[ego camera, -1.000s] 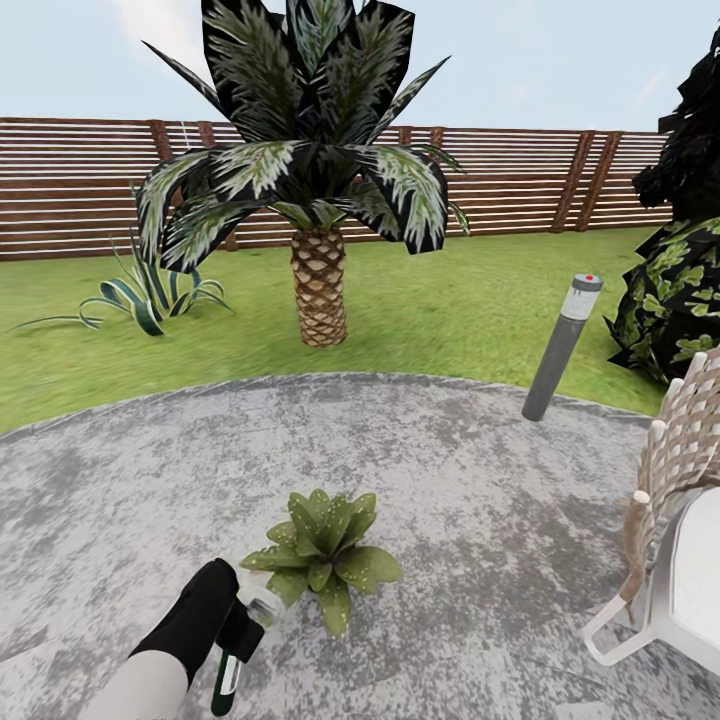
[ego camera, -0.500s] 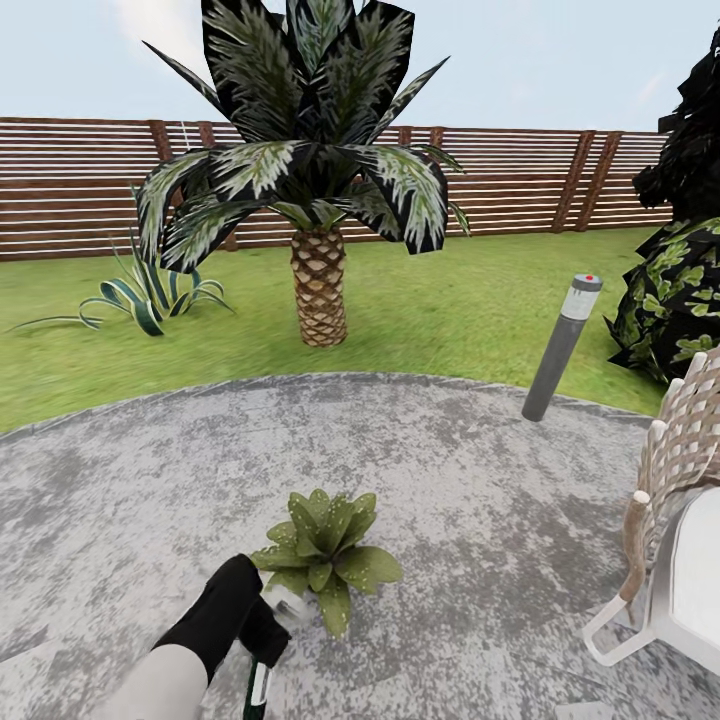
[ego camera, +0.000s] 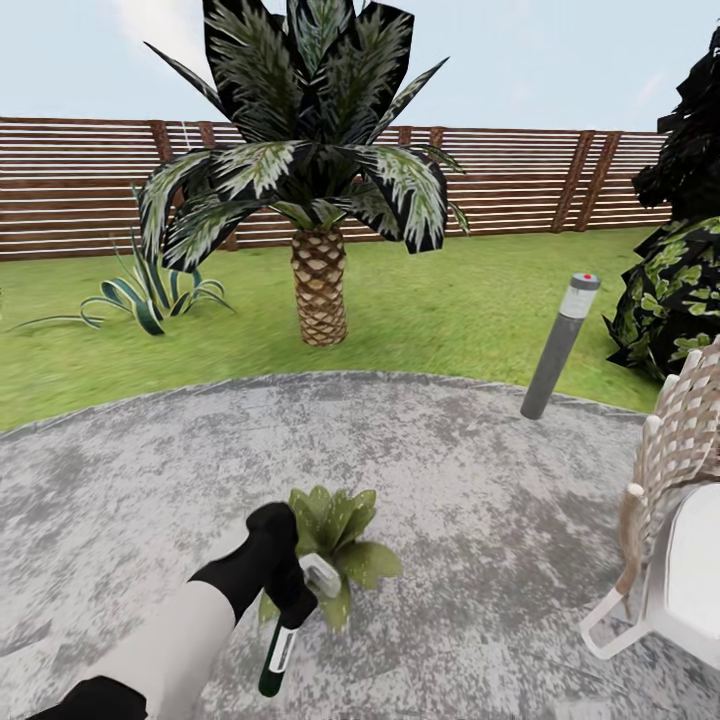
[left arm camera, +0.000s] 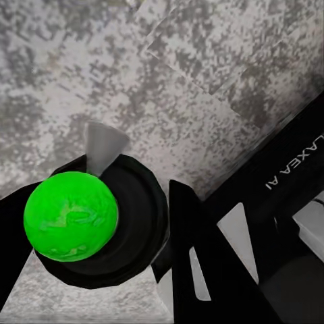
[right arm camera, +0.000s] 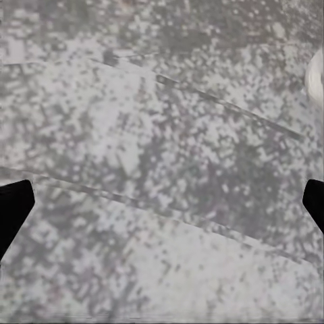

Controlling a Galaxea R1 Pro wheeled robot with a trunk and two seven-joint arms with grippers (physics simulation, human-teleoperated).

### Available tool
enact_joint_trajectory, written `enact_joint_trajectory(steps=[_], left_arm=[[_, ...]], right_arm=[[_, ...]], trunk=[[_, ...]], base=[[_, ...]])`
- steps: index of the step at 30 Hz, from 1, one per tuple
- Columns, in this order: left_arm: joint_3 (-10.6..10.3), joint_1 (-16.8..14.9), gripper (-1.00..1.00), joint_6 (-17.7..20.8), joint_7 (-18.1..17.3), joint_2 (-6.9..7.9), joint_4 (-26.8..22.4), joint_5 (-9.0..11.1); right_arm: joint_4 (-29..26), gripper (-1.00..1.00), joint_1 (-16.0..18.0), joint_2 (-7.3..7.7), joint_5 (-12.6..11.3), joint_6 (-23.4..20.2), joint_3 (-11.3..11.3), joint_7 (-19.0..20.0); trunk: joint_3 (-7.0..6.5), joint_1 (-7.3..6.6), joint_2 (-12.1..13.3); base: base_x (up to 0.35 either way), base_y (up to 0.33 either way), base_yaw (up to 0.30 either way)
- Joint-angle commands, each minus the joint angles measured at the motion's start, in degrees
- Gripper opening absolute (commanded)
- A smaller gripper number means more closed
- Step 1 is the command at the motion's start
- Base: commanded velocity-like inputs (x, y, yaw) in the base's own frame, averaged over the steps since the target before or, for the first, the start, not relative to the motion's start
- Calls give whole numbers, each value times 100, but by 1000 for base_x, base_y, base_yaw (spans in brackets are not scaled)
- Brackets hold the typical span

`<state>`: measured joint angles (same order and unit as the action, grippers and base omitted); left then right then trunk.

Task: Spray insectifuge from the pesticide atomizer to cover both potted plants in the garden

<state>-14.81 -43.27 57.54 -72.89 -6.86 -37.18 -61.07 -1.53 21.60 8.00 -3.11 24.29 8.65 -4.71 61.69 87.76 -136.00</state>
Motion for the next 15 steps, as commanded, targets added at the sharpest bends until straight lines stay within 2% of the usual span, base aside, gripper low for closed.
enact_joint_trajectory(steps=[1, 3, 6, 9, 13, 15], left_arm=[[-7, 0, -100, 46, -58, 1, -7, -60], [-17, 7, -100, 47, -59, 8, -4, -62], [-20, 18, -100, 46, -49, 6, 0, -63], [7, 30, -100, 19, -9, 4, 0, -92], [17, 62, -100, -23, 170, 42, -1, -62], [48, 272, -100, -69, 327, 86, -30, -28]], right_arm=[[3, 100, 2, 0, -32, 14, 49, -21], [0, 100, 2, 0, -34, 14, 49, -21], [-5, 100, 2, -6, -40, 16, 49, -28], [-6, 100, 2, -8, -40, 16, 43, -30], [-6, 100, 2, -9, -40, 19, 41, -30], [-6, 100, 2, -9, -40, 20, 41, -30]], trunk=[[5, -4, -2], [5, -4, -2], [5, -4, -2], [5, -4, -2], [5, -4, -2], [5, -4, -2]], base=[[-292, -8, 0], [-288, -83, 0], [-78, -249, 82], [-10, -184, 247], [-1, -30, 274], [0, -4, 278]])
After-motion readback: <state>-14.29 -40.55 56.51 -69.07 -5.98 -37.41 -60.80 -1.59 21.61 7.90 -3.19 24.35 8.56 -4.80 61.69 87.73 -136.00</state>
